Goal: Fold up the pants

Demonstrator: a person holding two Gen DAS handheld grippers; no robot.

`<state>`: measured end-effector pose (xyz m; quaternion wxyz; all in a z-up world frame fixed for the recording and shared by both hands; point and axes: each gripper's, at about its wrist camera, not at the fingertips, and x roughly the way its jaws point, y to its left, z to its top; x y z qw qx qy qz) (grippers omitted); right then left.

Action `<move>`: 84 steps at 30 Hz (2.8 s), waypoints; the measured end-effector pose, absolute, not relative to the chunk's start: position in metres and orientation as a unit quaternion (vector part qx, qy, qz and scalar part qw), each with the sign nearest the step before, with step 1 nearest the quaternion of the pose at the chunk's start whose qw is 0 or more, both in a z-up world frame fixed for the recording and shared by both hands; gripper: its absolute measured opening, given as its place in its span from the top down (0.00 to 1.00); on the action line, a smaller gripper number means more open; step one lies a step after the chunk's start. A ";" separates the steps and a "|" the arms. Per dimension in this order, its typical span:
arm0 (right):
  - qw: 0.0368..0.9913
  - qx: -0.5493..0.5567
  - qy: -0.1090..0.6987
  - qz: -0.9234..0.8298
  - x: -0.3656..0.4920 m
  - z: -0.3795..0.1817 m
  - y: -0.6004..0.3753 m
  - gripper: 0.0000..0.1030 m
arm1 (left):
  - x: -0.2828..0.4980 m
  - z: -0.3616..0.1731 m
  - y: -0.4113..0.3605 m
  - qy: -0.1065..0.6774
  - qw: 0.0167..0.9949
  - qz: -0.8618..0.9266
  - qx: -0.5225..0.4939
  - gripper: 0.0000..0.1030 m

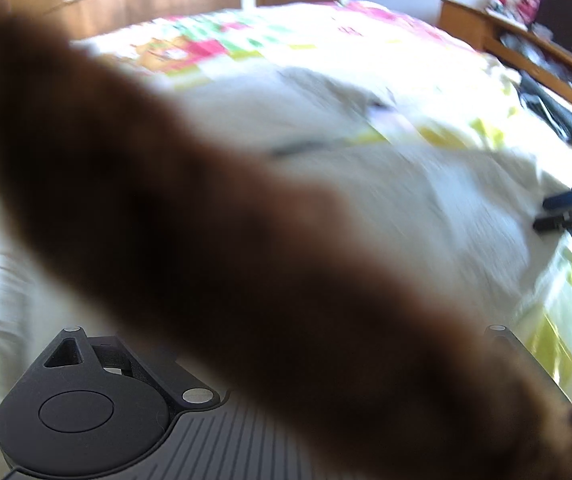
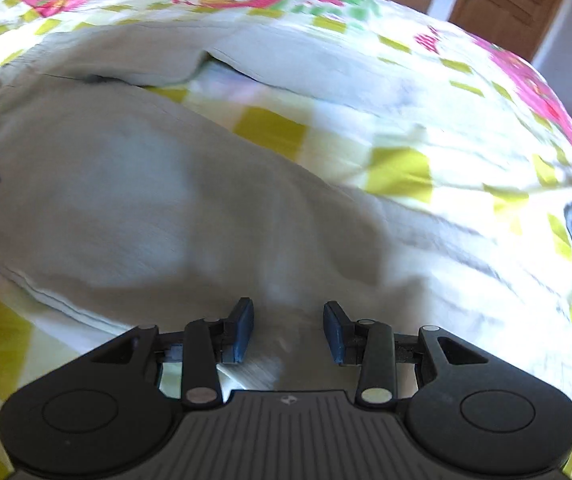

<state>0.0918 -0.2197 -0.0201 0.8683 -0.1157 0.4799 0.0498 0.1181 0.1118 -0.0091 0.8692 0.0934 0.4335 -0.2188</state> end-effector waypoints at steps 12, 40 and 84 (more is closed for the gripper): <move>0.897 -0.133 0.407 0.110 0.126 0.039 -0.214 0.51 | 0.134 0.031 0.107 0.384 0.886 -0.221 0.138 0.07; 0.780 -0.300 0.436 0.335 0.452 -0.014 -0.028 0.39 | 0.389 0.001 0.278 0.480 0.867 -0.102 0.084 0.14; 0.805 -0.455 0.259 0.279 0.255 0.010 -0.028 0.43 | 0.154 0.087 0.228 0.340 0.915 -0.188 0.105 0.90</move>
